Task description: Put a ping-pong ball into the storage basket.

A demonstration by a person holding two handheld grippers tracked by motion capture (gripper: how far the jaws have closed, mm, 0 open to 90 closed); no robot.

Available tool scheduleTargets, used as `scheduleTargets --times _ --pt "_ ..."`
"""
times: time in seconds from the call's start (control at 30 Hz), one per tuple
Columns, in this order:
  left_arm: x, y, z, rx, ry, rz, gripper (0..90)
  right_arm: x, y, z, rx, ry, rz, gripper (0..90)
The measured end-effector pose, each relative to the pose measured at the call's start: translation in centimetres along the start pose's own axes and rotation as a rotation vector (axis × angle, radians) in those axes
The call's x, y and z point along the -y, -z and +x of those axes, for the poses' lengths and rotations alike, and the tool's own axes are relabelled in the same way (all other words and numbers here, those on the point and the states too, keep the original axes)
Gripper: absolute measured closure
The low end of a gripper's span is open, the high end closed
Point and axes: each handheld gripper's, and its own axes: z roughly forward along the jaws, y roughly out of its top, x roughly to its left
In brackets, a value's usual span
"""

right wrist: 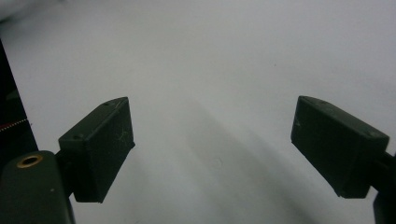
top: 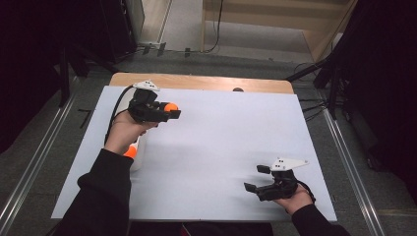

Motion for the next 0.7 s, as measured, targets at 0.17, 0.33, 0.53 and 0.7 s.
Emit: scheduleTargets --times 0.17,0.33,0.53,0.7 --pt "0.2 0.5 0.5 -0.025 0.003 -0.002 50.9 -0.1 -0.1 0.0 0.003 0.000 -0.002 11.6" --pt "0.4 0.9 1.0 -0.044 0.013 -0.006 50.9 -0.1 -0.1 0.0 -0.004 0.006 0.002 11.6" --pt "0.7 1.6 1.6 -0.075 0.024 -0.017 50.9 -0.2 -0.2 0.1 -0.002 -0.001 0.005 11.6" --pt "1.0 2.2 2.2 -0.087 0.042 -0.029 50.9 -0.2 -0.3 0.1 -0.001 0.005 0.006 11.6"
